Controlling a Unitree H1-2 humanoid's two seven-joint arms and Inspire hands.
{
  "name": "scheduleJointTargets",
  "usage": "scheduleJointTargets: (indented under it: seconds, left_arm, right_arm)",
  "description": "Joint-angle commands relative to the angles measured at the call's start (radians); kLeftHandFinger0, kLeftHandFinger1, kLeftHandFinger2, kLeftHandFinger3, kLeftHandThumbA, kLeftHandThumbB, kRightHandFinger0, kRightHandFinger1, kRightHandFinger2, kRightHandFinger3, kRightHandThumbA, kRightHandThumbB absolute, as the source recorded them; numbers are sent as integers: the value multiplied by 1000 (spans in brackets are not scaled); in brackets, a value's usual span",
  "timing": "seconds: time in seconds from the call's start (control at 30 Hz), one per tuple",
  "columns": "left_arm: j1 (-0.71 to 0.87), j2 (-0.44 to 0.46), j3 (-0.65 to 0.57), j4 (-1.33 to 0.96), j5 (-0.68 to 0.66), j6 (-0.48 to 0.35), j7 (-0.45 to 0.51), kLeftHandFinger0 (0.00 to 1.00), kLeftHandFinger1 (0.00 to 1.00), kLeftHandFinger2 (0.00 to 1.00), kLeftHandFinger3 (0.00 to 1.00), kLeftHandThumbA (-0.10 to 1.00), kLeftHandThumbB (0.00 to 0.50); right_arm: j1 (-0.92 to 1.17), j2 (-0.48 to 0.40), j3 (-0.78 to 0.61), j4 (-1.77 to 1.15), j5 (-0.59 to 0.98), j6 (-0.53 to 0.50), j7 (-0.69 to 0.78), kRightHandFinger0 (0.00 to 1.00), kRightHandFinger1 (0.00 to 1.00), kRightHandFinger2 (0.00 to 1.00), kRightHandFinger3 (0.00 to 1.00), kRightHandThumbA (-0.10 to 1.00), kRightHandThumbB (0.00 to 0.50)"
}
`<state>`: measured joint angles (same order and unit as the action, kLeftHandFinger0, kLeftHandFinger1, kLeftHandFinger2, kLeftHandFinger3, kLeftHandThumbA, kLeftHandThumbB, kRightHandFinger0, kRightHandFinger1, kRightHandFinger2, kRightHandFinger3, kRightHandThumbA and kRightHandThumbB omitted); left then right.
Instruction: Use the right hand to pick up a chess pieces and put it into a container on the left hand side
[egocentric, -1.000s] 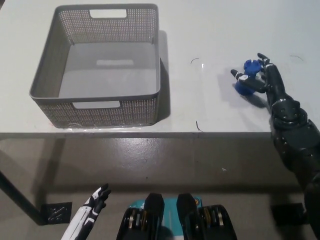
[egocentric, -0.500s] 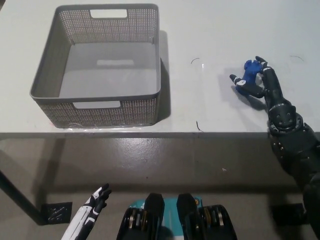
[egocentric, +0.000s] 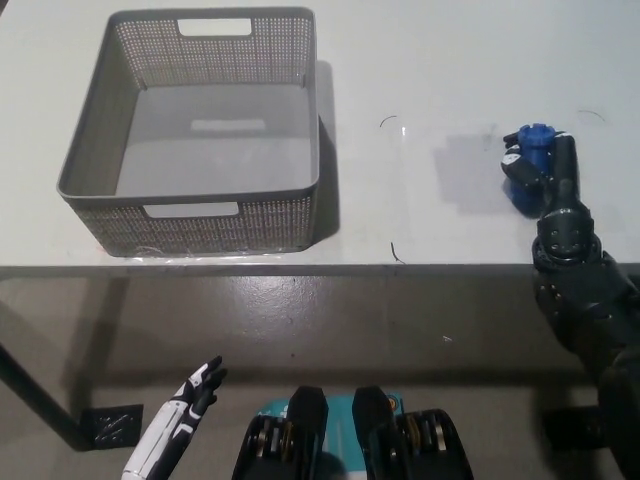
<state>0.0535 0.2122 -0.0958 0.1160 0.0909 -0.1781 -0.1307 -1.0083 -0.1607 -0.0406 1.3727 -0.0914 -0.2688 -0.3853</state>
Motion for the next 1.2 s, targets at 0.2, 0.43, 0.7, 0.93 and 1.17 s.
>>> scheduleJointTargets:
  seconds: [0.2,0.43,0.7,0.93,1.17]
  left_arm:
    - [-22,16,11,0,-17,-24,-16,1000,1000,1000,1000,1000,319]
    - [-28,15,13,3,-13,-22,-12,1000,1000,1000,1000,1000,333]
    - [-25,14,14,-12,-13,-5,-11,1000,1000,1000,1000,1000,336]
    - [-25,18,12,-3,-16,-14,-17,1000,1000,1000,1000,1000,319]
    - [-27,20,4,3,-5,-15,-19,1000,1000,1000,1000,1000,364]
  right_arm:
    - [-84,-1,-22,-26,26,-102,-60,0,131,482,437,-100,115]
    - [-133,17,-13,-98,22,-110,-42,0,129,499,489,-100,155]
    - [-168,67,24,-273,-13,-92,-45,0,121,491,409,-100,175]
    - [-205,139,59,-393,-38,-15,-33,0,198,574,532,-100,144]
    - [-286,242,129,-333,-74,-31,-25,0,199,598,459,-100,154]
